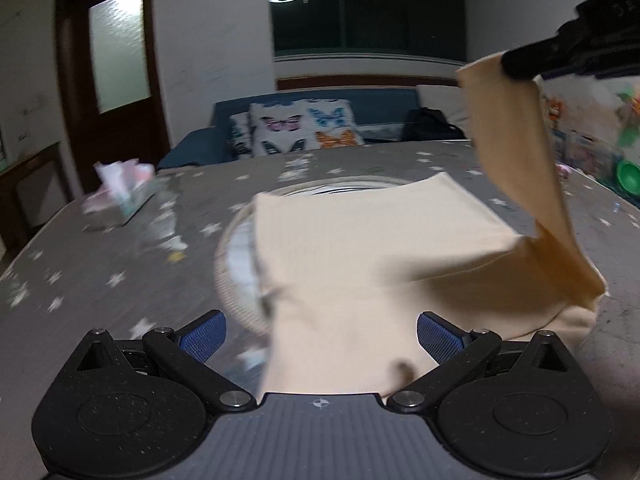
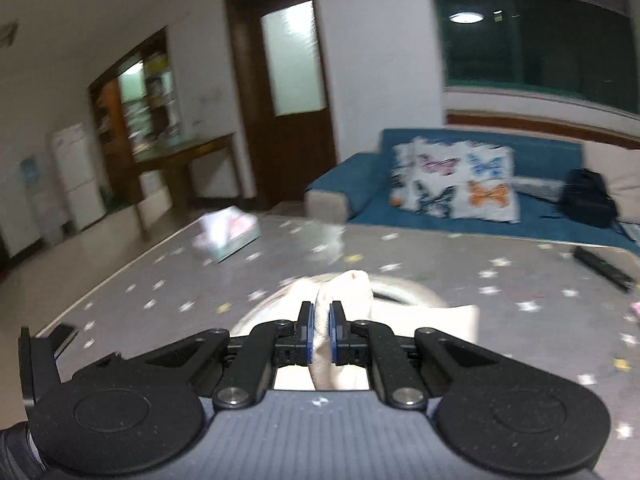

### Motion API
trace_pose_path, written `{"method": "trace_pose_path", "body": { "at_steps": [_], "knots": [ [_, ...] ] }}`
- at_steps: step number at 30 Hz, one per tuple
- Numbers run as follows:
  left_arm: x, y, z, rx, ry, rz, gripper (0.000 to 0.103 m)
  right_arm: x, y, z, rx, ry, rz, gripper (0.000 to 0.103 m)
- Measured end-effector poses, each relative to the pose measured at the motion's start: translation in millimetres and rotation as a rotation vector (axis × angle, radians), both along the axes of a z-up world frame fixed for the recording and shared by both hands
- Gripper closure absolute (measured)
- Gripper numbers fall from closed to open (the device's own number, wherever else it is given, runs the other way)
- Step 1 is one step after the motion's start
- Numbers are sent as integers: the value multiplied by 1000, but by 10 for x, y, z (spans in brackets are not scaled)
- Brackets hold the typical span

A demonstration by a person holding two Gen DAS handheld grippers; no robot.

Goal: Fold clothes

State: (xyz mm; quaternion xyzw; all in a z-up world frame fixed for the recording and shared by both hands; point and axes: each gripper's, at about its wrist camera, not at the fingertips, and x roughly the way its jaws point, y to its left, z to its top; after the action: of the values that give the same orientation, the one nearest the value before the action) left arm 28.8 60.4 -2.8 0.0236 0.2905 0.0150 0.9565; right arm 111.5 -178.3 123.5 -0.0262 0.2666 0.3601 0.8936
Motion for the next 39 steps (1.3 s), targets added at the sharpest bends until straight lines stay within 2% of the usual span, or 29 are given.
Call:
{"method": "trace_pose_path", "body": {
  "at_steps": [5,9,13,17,21,23,25,27,29,30,31,34,39],
  "knots": [
    [-88,134,-39,-15,8,34,0,7,477,-267,-36,56,77,96],
    [-128,199,-47,-20,9,50,0,-12,566,-407,-28,114,106,91],
    [-140,215,-28,-12,4,57,0,45,387,-365,-37,96,91,91],
    [-106,172,14,-17,-14,48,0,121,85,-429,-127,95,48,91],
    [-57,69,59,-7,-38,23,4,152,-201,-616,-205,134,20,91],
    [-11,26,70,-8,-39,7,18,115,-312,-765,-237,156,27,91],
    [47,-4,62,-9,-31,-4,25,59,-395,-891,-255,165,36,91],
    [105,-33,33,-3,-18,-15,39,31,-450,-969,-255,177,37,91],
    [156,-58,-18,8,2,-25,66,16,-483,-1060,-256,188,39,91],
    [182,-71,-43,13,12,-29,71,9,-503,-1096,-259,191,39,90],
    [197,-76,-76,17,25,-34,81,6,-519,-1125,-262,193,40,89],
    [175,-99,-136,46,41,-54,84,-8,-564,-1101,-262,186,48,86],
    [183,-113,-63,73,35,-75,85,189,-598,-956,-217,136,9,86]
  ]
}}
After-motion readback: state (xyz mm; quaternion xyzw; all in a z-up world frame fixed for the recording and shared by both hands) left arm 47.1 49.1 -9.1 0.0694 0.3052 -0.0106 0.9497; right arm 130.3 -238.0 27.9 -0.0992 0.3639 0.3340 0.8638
